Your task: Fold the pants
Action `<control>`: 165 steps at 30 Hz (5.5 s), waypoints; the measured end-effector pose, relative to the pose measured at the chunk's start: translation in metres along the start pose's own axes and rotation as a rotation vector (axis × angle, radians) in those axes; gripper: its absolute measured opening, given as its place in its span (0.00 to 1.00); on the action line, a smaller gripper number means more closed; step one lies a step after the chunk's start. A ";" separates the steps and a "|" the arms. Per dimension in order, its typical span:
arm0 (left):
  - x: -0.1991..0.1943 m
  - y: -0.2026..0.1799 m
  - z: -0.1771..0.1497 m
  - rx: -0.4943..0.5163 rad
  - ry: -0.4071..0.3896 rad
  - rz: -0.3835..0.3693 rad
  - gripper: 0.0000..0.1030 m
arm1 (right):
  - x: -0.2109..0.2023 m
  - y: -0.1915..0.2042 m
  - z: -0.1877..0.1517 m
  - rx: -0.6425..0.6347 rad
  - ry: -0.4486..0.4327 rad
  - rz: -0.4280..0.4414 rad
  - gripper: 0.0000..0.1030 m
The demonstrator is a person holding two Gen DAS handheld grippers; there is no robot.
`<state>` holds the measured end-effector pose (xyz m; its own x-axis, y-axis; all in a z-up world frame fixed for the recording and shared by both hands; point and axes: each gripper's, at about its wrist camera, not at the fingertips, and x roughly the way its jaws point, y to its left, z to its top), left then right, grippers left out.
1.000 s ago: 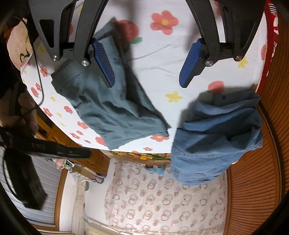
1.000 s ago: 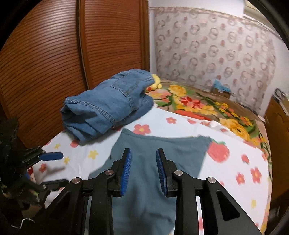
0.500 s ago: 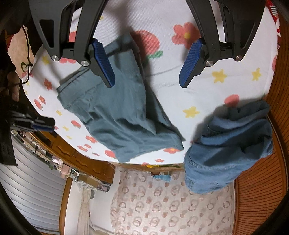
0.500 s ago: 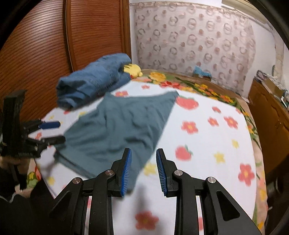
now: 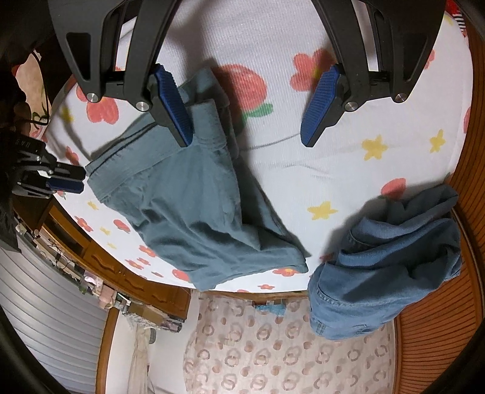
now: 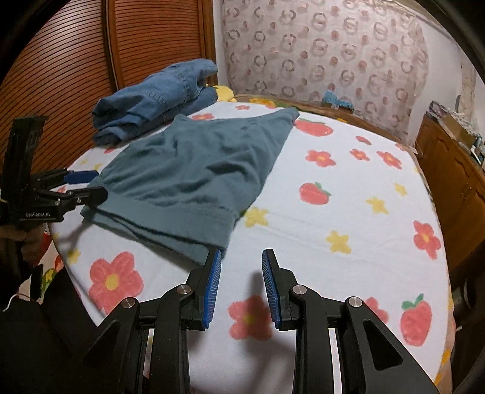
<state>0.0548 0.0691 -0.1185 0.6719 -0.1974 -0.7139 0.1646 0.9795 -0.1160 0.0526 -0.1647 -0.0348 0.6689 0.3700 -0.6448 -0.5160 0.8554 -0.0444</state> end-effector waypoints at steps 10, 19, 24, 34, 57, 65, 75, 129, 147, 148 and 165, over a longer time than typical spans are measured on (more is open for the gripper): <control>0.000 0.000 -0.001 0.000 0.006 0.000 0.72 | 0.014 -0.001 0.003 -0.016 -0.030 -0.010 0.28; -0.003 -0.005 0.000 0.008 -0.009 -0.018 0.72 | 0.012 0.007 0.002 -0.029 -0.047 0.033 0.02; -0.010 -0.009 0.001 0.013 -0.021 -0.031 0.72 | -0.008 0.002 -0.004 0.000 -0.069 0.044 0.01; -0.014 -0.013 0.002 0.006 -0.031 -0.062 0.67 | -0.006 -0.003 -0.017 0.058 -0.036 0.044 0.02; -0.025 -0.023 0.002 0.038 -0.023 -0.132 0.12 | 0.026 0.007 -0.009 0.061 -0.034 -0.009 0.12; -0.032 -0.032 -0.007 0.048 0.004 -0.148 0.11 | 0.011 0.002 -0.014 0.076 -0.061 0.014 0.07; -0.040 -0.032 -0.002 0.047 -0.007 -0.109 0.19 | 0.004 -0.005 -0.015 0.111 -0.063 0.058 0.07; 0.011 0.019 0.068 0.031 0.010 -0.007 0.41 | 0.034 -0.010 0.001 0.107 -0.038 0.027 0.21; -0.014 -0.012 0.003 0.014 0.068 -0.063 0.42 | 0.018 -0.016 -0.009 0.120 -0.048 0.025 0.21; -0.014 -0.011 0.001 0.012 0.065 -0.062 0.42 | 0.018 -0.016 -0.008 0.121 -0.047 0.026 0.21; -0.024 -0.022 -0.012 -0.004 0.058 -0.145 0.35 | 0.013 -0.021 -0.016 0.127 -0.036 0.045 0.23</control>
<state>0.0271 0.0531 -0.1071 0.5984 -0.3340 -0.7283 0.2535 0.9412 -0.2234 0.0635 -0.1834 -0.0550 0.6664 0.4201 -0.6159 -0.4760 0.8756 0.0822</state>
